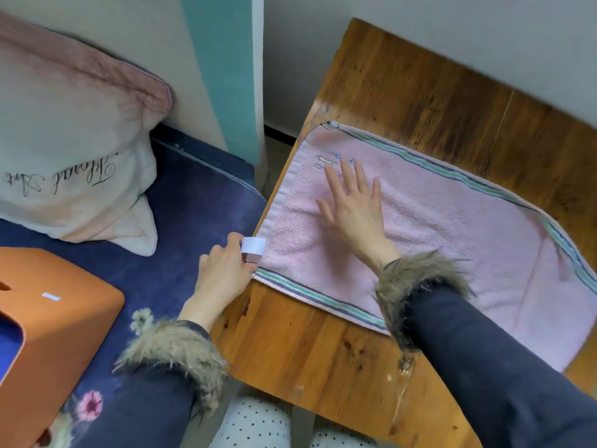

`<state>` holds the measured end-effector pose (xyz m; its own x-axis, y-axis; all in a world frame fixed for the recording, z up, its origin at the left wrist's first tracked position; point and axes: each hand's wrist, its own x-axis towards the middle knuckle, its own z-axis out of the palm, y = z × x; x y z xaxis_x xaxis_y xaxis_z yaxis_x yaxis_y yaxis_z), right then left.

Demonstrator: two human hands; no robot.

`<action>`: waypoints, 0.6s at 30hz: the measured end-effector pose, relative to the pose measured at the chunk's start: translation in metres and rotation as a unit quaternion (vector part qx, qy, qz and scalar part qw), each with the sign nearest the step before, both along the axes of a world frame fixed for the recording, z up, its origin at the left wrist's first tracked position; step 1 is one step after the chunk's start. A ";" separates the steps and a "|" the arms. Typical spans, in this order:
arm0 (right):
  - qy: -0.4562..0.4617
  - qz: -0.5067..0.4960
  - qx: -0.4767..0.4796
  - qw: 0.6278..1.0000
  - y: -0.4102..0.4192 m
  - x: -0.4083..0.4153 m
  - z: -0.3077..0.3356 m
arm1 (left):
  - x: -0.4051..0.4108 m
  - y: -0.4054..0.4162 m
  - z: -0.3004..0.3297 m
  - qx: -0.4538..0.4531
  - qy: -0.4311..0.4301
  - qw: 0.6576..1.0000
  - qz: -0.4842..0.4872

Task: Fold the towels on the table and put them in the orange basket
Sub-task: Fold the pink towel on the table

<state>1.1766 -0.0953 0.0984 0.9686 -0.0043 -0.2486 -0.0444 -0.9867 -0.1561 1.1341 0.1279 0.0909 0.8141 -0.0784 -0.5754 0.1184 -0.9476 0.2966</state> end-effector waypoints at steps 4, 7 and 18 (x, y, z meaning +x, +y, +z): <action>0.007 0.028 0.002 1.000 -0.002 0.051 -0.005 | 0.005 0.000 -0.002 -0.014 0.020 0.999 0.021; 0.019 0.055 -0.008 0.998 -0.003 0.071 -0.011 | 0.005 0.004 -0.002 -0.052 0.029 0.998 0.032; -0.031 0.037 -0.067 0.997 0.001 0.104 -0.020 | -0.004 0.015 -0.011 -0.125 0.004 0.990 0.057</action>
<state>1.2802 -0.0947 0.0783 0.9808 0.0390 -0.1912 0.0351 -0.9991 -0.0234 1.1298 0.1426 0.0804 0.8210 -0.1282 -0.5563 0.2232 -0.8249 0.5194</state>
